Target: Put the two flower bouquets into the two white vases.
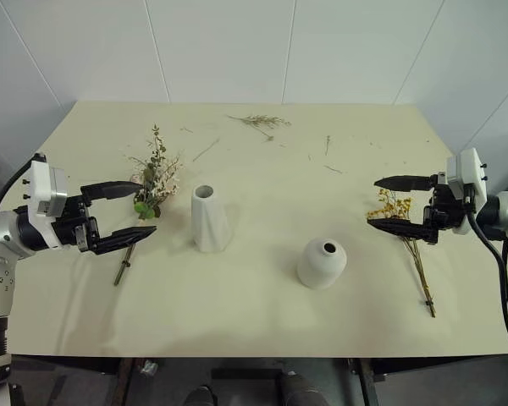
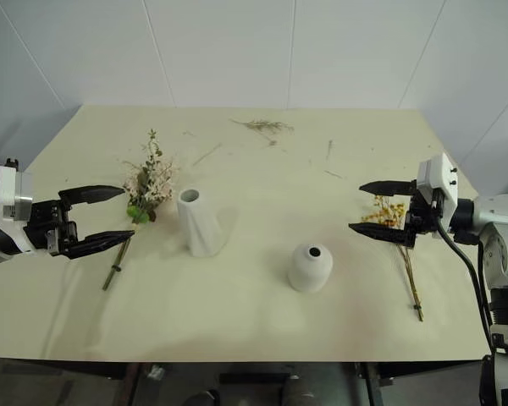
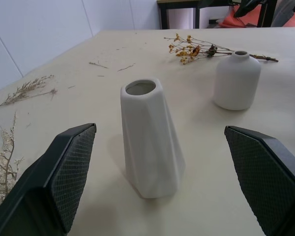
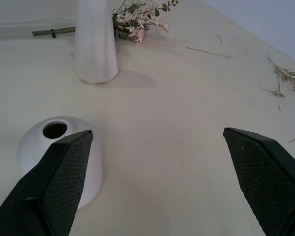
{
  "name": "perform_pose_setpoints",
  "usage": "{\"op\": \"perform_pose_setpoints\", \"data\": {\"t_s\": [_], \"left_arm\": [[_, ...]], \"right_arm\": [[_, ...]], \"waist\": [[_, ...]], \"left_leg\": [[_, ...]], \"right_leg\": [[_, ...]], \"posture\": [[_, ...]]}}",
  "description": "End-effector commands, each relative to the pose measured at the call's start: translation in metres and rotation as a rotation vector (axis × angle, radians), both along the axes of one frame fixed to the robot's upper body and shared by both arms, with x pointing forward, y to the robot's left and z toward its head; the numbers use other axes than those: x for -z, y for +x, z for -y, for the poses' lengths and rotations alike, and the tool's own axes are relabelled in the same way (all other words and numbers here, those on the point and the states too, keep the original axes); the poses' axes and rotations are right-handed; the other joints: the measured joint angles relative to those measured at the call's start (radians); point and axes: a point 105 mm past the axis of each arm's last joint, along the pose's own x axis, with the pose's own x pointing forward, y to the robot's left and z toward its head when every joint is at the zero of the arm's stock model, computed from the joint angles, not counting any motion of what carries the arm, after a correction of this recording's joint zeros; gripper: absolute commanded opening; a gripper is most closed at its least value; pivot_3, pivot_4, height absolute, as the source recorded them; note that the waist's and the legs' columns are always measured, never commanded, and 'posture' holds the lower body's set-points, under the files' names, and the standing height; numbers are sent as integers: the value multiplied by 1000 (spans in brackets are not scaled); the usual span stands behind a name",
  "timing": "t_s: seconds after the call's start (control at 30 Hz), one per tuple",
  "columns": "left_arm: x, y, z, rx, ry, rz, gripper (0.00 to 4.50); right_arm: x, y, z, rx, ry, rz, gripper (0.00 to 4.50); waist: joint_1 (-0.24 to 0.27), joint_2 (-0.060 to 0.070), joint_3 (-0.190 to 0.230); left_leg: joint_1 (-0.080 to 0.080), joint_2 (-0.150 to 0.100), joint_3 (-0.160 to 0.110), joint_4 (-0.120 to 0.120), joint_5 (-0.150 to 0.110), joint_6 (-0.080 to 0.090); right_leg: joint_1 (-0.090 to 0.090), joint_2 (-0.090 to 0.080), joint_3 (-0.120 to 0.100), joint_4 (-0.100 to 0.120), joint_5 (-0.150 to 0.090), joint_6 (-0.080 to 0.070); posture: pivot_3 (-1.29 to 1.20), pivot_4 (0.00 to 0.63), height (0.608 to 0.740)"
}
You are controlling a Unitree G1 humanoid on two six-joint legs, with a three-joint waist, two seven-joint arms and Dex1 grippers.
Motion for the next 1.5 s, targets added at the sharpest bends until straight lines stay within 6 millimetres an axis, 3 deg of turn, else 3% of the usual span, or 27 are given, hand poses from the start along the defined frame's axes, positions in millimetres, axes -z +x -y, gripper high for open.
{"op": "perform_pose_setpoints", "data": {"t_s": [0.03,0.27,0.47,0.53,0.63,0.73,1.07,1.3,1.5], "left_arm": [[-11,-3,-1,2,13,49,4471],[7,3,-11,-86,-26,38,4471],[18,9,-44,-353,28,-8,4471],[21,16,-57,-521,42,-56,4471],[27,20,-60,-666,94,-152,4471],[40,23,-63,-847,171,-406,4471],[44,46,-41,-906,271,-643,4471],[46,59,-46,-959,305,-710,4471],[71,63,-44,-951,356,-784,4471]], "right_arm": [[-18,-9,5,-8,-30,49,4500],[-16,-6,4,-4,-35,39,4500],[-13,1,-2,-22,-35,35,4500],[-14,4,-5,-32,-29,41,4500],[-17,9,-9,-48,-16,60,4500],[-18,15,-9,-59,0,76,4500],[-15,9,-23,-114,24,96,4500],[-11,1,-33,-132,49,107,4500],[-8,-6,-38,-144,62,104,4500]], "waist": [[0,0,0],[-3,0,0],[-4,0,0],[-2,0,0],[-2,0,0],[1,0,0],[-4,0,0],[-8,0,0],[-1,0,0]], "left_leg": [[0,0,0,0,0,0],[1,0,0,2,0,0],[1,0,0,2,0,0],[1,0,0,2,0,0],[1,0,0,2,0,0],[0,0,-1,3,0,0],[0,-1,-2,2,0,0],[0,-1,-2,4,1,-1],[0,-2,-2,6,1,-1]], "right_leg": [[0,0,0,0,0,0],[0,0,0,2,0,0],[0,0,1,3,0,0],[0,0,0,3,0,0],[0,0,0,3,0,0],[0,0,0,3,0,0],[0,0,-1,5,-1,1],[0,1,-1,7,-1,1],[0,1,-1,8,-1,1]], "posture": [[0,150,740],[0,150,740],[0,150,740],[0,150,740],[0,150,740],[0,150,740],[0,150,740],[0,150,740],[0,150,740]]}}
